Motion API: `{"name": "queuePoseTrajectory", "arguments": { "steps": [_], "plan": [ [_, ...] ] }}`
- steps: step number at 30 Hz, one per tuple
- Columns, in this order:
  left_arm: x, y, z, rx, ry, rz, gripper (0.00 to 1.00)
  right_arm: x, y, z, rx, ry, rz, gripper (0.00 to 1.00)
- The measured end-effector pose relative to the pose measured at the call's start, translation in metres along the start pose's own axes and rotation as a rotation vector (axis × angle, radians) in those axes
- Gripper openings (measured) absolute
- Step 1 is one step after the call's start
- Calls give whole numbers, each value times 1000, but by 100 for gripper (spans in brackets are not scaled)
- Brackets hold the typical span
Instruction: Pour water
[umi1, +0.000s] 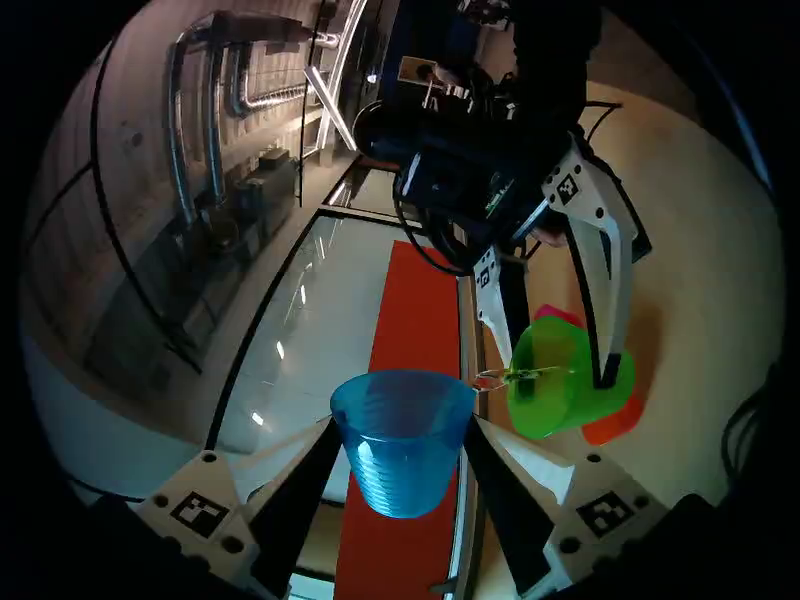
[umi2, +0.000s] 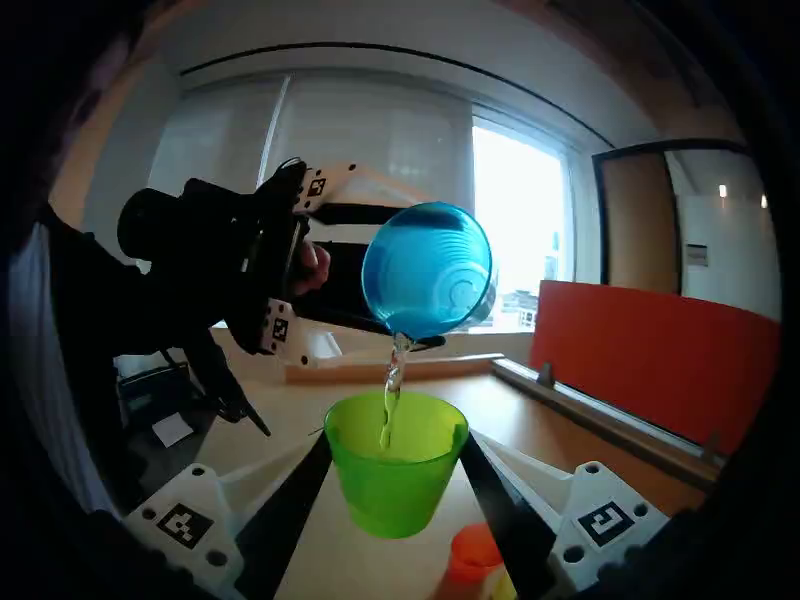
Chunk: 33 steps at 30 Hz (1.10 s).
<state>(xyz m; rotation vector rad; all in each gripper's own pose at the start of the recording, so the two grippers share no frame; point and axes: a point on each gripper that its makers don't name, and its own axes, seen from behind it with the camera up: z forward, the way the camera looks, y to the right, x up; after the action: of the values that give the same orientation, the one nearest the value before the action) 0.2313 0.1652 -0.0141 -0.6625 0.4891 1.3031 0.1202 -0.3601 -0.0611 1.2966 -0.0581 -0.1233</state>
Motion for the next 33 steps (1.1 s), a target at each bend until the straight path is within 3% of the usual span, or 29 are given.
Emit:
{"name": "queuePoseTrajectory", "arguments": {
  "steps": [33],
  "plan": [
    [1, -4, 4, 20, 1, 79, 84, 1, 2, 0, -2, -1, -2, 91]
  ]
}}
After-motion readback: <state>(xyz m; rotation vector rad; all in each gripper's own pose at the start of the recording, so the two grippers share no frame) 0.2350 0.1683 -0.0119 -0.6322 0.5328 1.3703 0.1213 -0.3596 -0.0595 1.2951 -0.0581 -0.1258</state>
